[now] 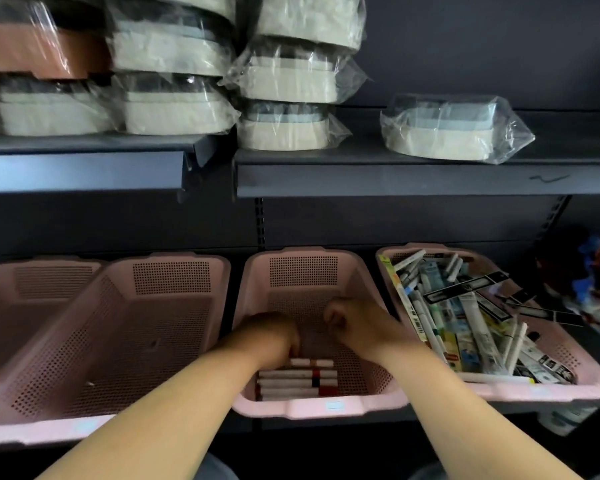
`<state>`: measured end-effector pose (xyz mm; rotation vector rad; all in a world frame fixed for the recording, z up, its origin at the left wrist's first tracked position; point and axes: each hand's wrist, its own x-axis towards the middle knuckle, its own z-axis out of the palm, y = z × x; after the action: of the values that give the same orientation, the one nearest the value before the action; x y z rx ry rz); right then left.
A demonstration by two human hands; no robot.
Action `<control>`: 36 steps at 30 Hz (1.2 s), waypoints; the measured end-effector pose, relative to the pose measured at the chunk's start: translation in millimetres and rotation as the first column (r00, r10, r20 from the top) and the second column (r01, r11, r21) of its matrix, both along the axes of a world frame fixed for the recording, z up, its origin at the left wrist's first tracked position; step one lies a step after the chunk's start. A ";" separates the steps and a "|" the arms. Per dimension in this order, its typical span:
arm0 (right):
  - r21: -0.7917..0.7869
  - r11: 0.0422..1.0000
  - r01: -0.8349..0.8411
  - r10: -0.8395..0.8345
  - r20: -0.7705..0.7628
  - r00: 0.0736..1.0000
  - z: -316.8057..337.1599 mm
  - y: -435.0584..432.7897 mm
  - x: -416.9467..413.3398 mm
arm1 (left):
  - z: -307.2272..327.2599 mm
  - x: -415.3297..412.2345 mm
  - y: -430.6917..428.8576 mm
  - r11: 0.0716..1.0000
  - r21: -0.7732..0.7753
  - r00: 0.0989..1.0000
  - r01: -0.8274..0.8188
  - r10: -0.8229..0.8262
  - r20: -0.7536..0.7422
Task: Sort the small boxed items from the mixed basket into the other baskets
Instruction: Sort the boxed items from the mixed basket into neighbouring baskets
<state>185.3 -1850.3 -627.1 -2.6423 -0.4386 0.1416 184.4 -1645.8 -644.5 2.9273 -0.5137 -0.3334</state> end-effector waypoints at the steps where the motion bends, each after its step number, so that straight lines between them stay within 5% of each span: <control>1: 0.036 0.999 0.020 -0.021 0.022 1.000 5.4 -7.0 -0.9 | -1.0 0.3 -0.5 1.000 0.009 1.000 0.001 -0.001 -0.027; 10: 0.200 0.938 0.282 -0.308 0.112 0.945 29.1 -85.5 -5.9 | 15.2 3.8 -22.2 0.999 -0.010 0.999 0.032 -0.032 -0.013; 14: 0.098 0.869 0.484 -0.491 0.069 0.868 28.9 -132.1 -13.1 | 32.0 0.4 -63.2 0.980 -0.162 0.988 0.113 -0.094 0.124; 19: -0.096 0.807 0.582 -0.582 0.037 0.813 26.6 -186.0 -27.5 | 44.4 -7.9 -138.7 0.936 -0.291 0.978 0.199 -0.173 0.113; 25: -0.119 0.732 0.671 -0.678 -0.020 0.735 14.1 -223.7 -48.3 | 42.1 -10.1 -208.8 0.974 -0.125 0.982 0.191 -0.188 0.034; 36: -0.119 0.765 0.633 -0.636 0.019 0.771 -1.1 -224.2 -49.4 | 35.9 -11.6 -248.2 0.992 0.043 0.992 0.119 -0.120 0.028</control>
<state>135.8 -2074.5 -628.2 -2.7403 0.5105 -0.0237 172.7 -1894.0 -608.6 2.9519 -0.6968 -0.3183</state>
